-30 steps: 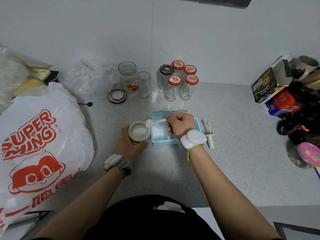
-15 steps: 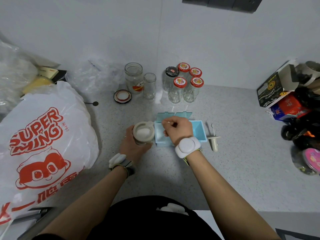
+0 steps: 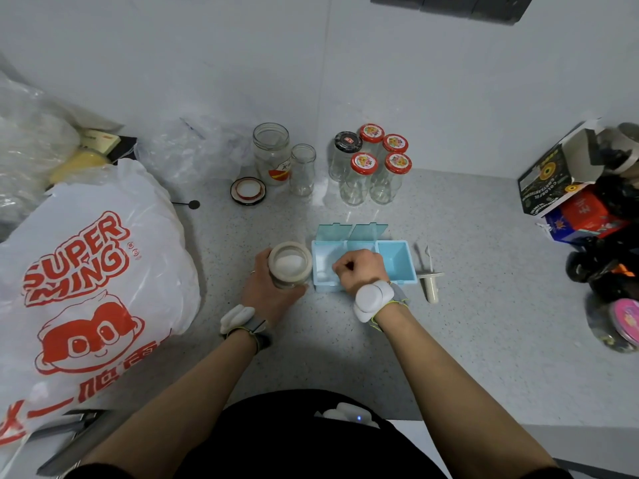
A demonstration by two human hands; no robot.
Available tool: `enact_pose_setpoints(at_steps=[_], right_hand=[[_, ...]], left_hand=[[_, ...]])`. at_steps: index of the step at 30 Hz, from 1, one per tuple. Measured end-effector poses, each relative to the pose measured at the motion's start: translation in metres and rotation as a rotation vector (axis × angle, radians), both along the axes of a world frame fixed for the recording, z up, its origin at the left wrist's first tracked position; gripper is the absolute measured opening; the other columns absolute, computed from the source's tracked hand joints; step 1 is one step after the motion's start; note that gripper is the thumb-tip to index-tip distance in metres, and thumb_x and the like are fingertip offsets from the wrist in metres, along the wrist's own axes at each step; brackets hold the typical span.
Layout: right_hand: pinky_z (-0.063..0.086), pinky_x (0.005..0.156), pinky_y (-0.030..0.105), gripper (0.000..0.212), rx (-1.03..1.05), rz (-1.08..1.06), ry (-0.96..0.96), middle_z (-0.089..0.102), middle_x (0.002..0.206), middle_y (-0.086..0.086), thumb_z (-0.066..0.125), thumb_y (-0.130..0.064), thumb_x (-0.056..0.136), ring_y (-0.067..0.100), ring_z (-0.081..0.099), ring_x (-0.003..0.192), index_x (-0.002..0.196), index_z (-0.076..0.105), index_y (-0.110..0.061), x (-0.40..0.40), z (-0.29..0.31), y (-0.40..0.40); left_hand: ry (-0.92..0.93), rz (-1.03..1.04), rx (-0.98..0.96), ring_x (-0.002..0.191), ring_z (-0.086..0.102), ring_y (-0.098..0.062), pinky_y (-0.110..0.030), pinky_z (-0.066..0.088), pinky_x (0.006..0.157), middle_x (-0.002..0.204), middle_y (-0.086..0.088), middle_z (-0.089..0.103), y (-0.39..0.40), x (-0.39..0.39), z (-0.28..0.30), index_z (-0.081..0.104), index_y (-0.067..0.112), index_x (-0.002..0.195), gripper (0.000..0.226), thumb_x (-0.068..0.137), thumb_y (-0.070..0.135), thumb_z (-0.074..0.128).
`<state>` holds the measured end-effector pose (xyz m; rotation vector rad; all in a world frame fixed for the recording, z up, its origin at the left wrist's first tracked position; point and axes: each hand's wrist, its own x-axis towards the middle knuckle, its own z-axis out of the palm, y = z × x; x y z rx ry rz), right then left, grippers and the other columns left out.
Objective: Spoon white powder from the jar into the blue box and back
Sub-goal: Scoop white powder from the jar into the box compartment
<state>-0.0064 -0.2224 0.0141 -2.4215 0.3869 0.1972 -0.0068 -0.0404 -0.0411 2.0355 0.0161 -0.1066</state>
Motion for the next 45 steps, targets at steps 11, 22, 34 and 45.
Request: enact_pose_setpoints(at_steps=[11,22,34,45], right_hand=[[0.041,0.031,0.017,0.025,0.670,-0.584,0.057,0.050,0.035,-0.003,0.056,0.000,0.085,0.007,0.040,0.026,0.061,0.055,-0.005,-0.001,0.003,-0.018],[0.040,0.032,0.018,0.027,0.690,-0.581,-0.038,0.052,0.053,0.008,0.058,-0.002,0.085,0.008,0.041,0.029,0.058,0.055,-0.007,-0.003,0.005,-0.022],[0.046,0.041,0.025,0.023,0.692,-0.341,-0.192,0.056,0.052,0.005,0.059,-0.005,0.084,0.013,0.047,0.037,0.062,0.063,-0.009,0.009,0.048,0.015],[0.058,0.056,0.028,0.012,0.441,-0.184,-0.205,0.062,0.056,-0.001,0.066,-0.012,0.083,0.011,0.062,0.047,0.073,0.070,-0.017,0.004,0.034,0.027]], left_hand=[[-0.009,0.002,-0.013,0.098,0.055,-0.006,-0.019,0.041,0.079,0.115,0.013,0.054,0.000,0.000,-0.001,0.036,0.032,0.129,0.079,0.067,0.035,0.086],[-0.010,0.000,-0.051,0.095,0.054,-0.001,-0.013,0.042,0.078,0.113,0.016,0.053,-0.001,0.000,0.000,0.035,0.037,0.125,0.077,0.067,0.030,0.086],[-0.006,0.003,-0.017,0.096,0.052,-0.006,-0.004,0.034,0.069,0.115,0.012,0.051,-0.001,0.001,-0.001,0.037,0.024,0.132,0.082,0.068,0.029,0.087],[-0.018,0.012,0.023,0.097,0.053,-0.007,-0.014,0.039,0.074,0.118,0.008,0.055,-0.002,0.002,-0.002,0.037,0.024,0.132,0.082,0.067,0.033,0.087]])
